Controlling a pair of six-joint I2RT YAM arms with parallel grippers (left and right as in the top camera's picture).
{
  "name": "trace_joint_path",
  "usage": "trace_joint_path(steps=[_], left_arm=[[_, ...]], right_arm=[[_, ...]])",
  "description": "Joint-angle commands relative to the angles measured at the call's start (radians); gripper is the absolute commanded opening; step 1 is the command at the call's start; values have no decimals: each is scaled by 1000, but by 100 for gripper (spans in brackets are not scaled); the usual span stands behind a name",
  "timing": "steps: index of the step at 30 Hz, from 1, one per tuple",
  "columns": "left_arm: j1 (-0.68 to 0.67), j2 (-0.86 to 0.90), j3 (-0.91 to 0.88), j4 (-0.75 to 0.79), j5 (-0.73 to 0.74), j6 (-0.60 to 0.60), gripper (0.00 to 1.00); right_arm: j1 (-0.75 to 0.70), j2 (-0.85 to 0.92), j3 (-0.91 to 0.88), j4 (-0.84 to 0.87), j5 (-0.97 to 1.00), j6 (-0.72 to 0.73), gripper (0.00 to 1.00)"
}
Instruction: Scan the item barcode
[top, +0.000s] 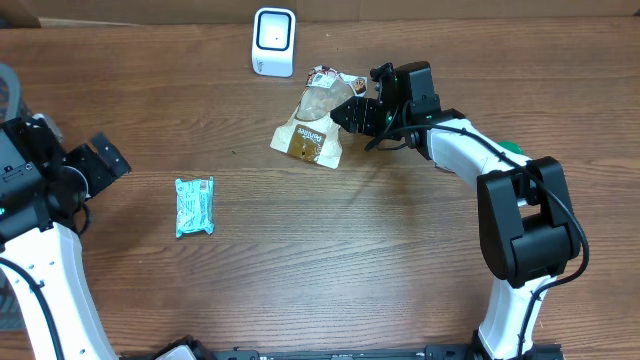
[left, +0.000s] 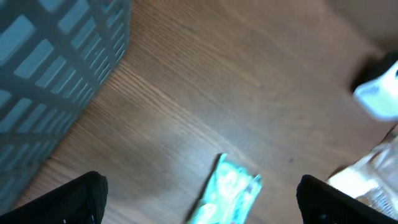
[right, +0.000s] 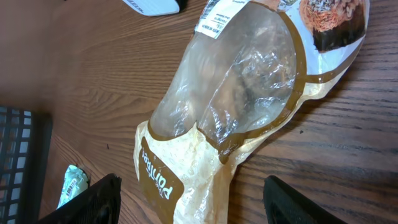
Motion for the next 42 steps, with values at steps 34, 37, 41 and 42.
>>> trace_joint_path(steps=[34, 37, 41, 42], left_arm=[[-545, 584, 536, 45, 208, 111, 11], [-549, 585, 535, 41, 208, 113, 11], [-561, 587, 535, 34, 209, 113, 10], [-561, 587, 535, 31, 208, 113, 10]], right_arm=[[86, 119, 8, 104, 106, 188, 59], [116, 169, 8, 135, 156, 271, 49], [137, 197, 8, 145, 161, 285, 19], [138, 196, 8, 145, 155, 285, 17]])
